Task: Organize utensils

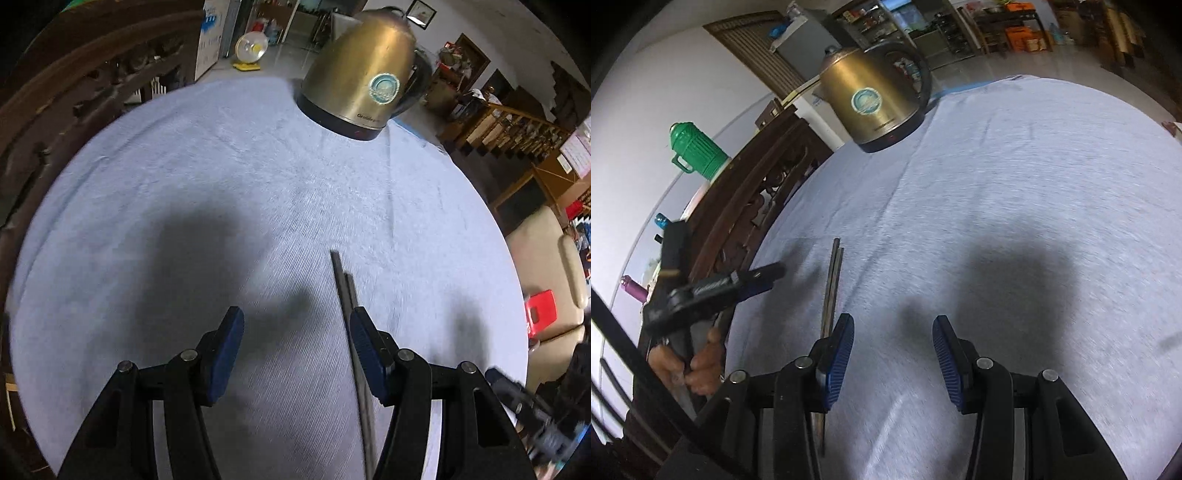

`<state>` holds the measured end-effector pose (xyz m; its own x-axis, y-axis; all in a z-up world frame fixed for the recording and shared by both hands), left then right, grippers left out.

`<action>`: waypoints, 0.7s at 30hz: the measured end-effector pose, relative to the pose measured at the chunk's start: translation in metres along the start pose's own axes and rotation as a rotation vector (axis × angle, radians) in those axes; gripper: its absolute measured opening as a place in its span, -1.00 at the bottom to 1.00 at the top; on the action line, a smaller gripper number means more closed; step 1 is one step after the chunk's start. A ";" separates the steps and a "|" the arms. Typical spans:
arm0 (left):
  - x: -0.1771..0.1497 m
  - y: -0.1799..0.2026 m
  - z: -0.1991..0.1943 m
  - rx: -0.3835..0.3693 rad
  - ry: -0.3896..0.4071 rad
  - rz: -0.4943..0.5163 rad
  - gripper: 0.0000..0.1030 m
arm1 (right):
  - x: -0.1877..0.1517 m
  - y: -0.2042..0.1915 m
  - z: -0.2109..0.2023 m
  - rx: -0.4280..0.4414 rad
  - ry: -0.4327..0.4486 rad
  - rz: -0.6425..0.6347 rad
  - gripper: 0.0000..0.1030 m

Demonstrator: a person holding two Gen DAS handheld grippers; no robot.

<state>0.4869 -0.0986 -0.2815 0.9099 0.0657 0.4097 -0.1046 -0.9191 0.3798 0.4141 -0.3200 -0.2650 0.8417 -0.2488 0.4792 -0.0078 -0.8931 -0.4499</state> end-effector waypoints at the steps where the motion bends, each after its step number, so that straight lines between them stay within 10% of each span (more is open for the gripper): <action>1: 0.002 0.002 0.003 0.002 -0.004 -0.002 0.18 | 0.002 -0.001 0.004 0.002 -0.004 0.000 -0.06; 21: 0.032 0.006 0.058 0.106 -0.131 -0.016 0.17 | 0.004 -0.030 0.053 0.046 -0.113 -0.079 -0.06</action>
<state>0.5387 -0.1243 -0.3138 0.9563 0.0361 0.2901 -0.0530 -0.9545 0.2934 0.4465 -0.2747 -0.2892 0.8941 -0.1322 0.4279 0.0837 -0.8893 -0.4497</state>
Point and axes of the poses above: each gripper's, at about its wrist camera, not at the fingertips, and z roughly the way its jaws point, y to its right, x to its top, the point moved 8 cm from there along z, roughly the way its jaws point, and after that the axes turned 5 degrees about -x, right-handed, at the moved point
